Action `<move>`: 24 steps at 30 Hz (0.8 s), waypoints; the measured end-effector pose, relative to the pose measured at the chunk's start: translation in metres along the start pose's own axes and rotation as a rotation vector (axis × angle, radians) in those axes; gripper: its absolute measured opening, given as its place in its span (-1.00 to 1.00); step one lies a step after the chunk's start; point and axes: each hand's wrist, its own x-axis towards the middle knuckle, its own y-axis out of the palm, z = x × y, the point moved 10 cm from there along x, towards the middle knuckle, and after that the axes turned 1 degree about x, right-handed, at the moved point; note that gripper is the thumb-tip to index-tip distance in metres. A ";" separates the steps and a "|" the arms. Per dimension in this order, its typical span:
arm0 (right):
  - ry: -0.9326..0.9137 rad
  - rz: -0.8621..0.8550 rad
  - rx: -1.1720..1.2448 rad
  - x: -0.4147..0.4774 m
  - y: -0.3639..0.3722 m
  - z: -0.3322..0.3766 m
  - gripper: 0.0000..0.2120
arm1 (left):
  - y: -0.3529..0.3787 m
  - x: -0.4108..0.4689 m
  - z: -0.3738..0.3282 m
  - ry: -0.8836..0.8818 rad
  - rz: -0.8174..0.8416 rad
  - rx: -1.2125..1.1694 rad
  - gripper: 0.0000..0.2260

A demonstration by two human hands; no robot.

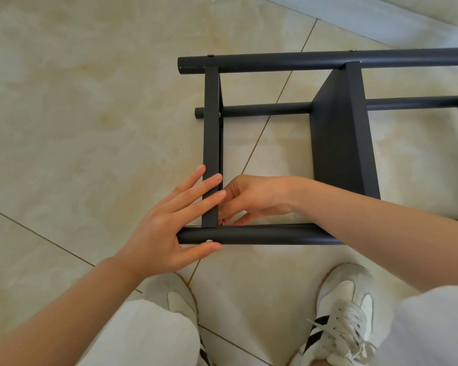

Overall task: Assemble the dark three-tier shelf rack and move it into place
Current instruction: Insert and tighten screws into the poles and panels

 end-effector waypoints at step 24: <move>0.024 0.027 -0.019 0.002 0.002 -0.002 -0.75 | 0.000 -0.001 0.001 0.001 -0.003 -0.012 -0.38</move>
